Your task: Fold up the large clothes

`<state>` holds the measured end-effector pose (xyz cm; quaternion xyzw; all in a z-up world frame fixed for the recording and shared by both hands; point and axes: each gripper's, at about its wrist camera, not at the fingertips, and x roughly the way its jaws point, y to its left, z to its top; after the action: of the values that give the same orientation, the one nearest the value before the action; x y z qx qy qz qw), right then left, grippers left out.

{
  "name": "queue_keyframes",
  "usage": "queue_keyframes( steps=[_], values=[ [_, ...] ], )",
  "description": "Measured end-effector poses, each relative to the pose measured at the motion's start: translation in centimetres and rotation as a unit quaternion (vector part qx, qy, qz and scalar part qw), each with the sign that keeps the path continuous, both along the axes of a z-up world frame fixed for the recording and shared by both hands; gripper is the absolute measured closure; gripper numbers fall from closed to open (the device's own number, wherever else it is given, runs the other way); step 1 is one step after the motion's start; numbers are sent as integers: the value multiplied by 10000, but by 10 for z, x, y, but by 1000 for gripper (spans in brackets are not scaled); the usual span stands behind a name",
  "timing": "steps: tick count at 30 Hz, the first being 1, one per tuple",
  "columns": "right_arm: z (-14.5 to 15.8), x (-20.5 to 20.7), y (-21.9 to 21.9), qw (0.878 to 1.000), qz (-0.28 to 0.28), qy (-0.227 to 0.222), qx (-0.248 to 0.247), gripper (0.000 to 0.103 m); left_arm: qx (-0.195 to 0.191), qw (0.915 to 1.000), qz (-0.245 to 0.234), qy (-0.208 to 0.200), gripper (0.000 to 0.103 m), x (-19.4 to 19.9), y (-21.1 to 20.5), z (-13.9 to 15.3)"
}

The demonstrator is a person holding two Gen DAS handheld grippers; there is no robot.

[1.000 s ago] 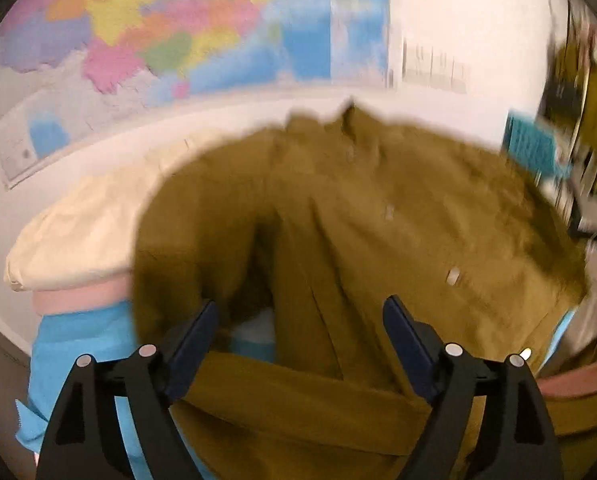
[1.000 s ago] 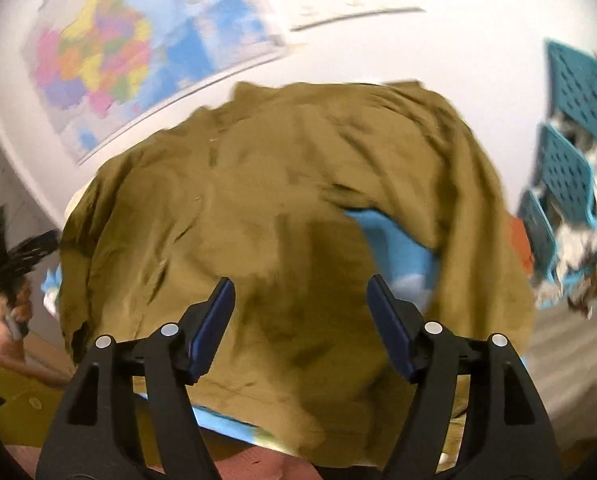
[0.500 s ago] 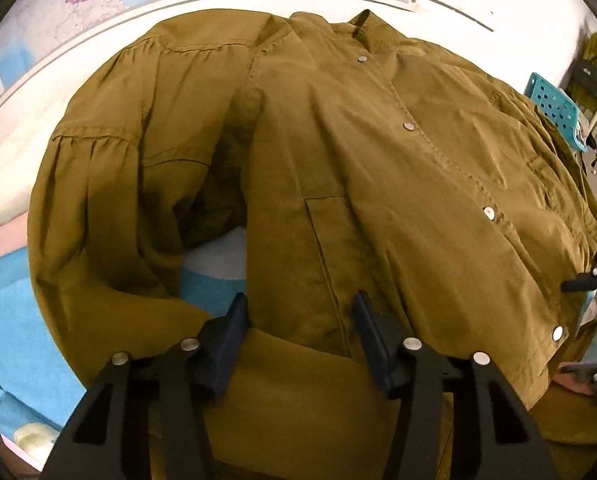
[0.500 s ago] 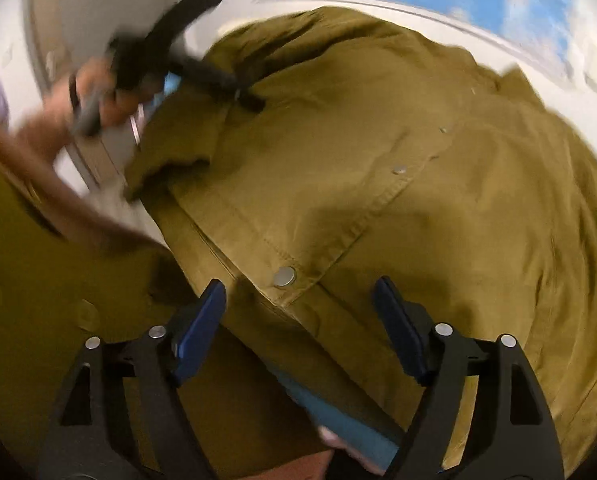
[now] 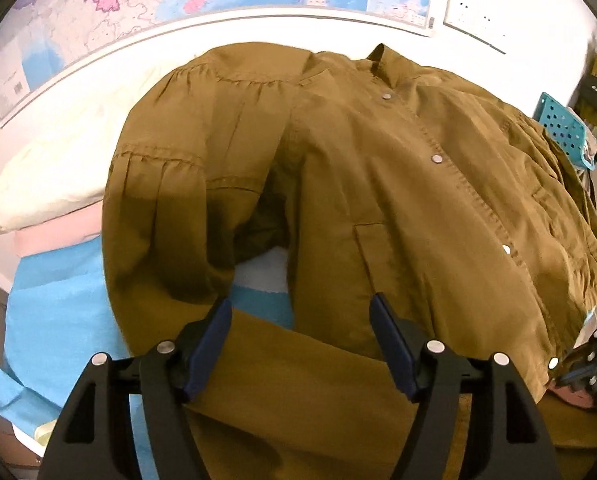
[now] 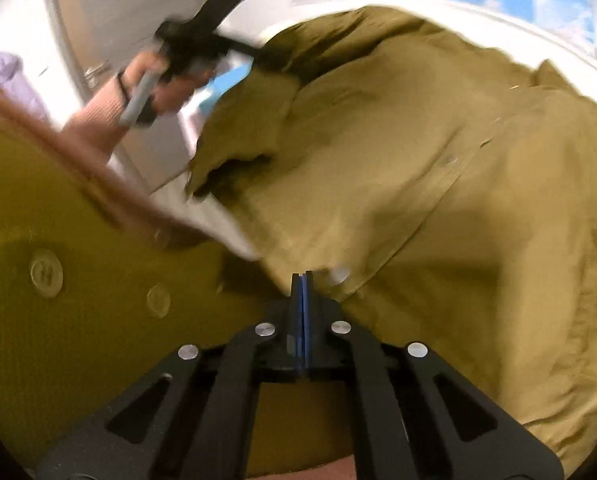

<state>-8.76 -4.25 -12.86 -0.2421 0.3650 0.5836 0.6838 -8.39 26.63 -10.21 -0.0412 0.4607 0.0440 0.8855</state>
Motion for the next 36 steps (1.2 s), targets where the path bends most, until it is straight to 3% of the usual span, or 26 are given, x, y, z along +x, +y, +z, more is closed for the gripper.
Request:
queue_keyframes(
  steps=[1,2,3,4,5,7,9,10,12,14,15,17,20,22,23,24,25,31,36],
  values=[
    [-2,4,1,9997,-170,-133,-140,103,16,10000,-23,-5,34,1,-2,0],
    [1,10,-3,9997,-216,123,29,100,51,10000,-73,-42,34,2,-6,2],
    [12,21,-15,9972,-295,500,470,81,47,9999,-121,-77,34,3,-10,3],
    [24,29,-28,9947,-533,444,763,64,34,9998,-178,-97,33,4,-14,4],
    [33,35,-38,9923,-799,248,912,39,54,9996,-242,-132,32,5,-19,6],
    [54,60,-73,9779,-1652,-46,1284,39,95,9989,-397,-228,29,7,-29,7],
    [65,91,-108,9538,-2629,-100,1449,37,173,9979,-540,-322,28,10,-42,11],
    [69,112,-136,9303,-3332,-148,1528,35,175,9973,-617,-363,28,12,-47,13],
    [70,137,-176,8948,-4195,-150,1522,25,145,9964,-726,-411,28,17,-56,15],
    [63,157,-207,8721,-4693,-140,1375,15,144,9955,-836,-432,28,25,-64,16],
    [56,167,-220,8638,-4890,-100,1205,15,141,9951,-874,-434,28,29,-67,16],
    [43,182,-230,8598,-5004,-11,1016,17,117,9945,-955,-411,28,39,-74,14],
    [24,202,-231,8633,-4988,193,745,29,102,9935,-1069,-366,28,51,-84,12],
    [17,217,-236,8728,-4809,431,711,51,122,9925,-1168,-333,28,60,-94,11],
    [16,217,-236,8747,-4770,492,706,73,127,9918,-1231,-318,28,65,-98,11],
    [16,225,-239,8739,-4763,658,712,85,126,9914,-1269,-308,28,68,-101,10],
    [21,230,-244,8760,-4680,829,816,88,130,9907,-1322,-304,28,71,-104,10],
    [124,224,-254,8794,-4196,879,2069,94,27,9877,-1512,-398,26,87,-110,17],
    [204,205,-204,9083,-3141,740,2662,100,-223,9863,-1495,-663,25,99,-102,32]
  ],
)
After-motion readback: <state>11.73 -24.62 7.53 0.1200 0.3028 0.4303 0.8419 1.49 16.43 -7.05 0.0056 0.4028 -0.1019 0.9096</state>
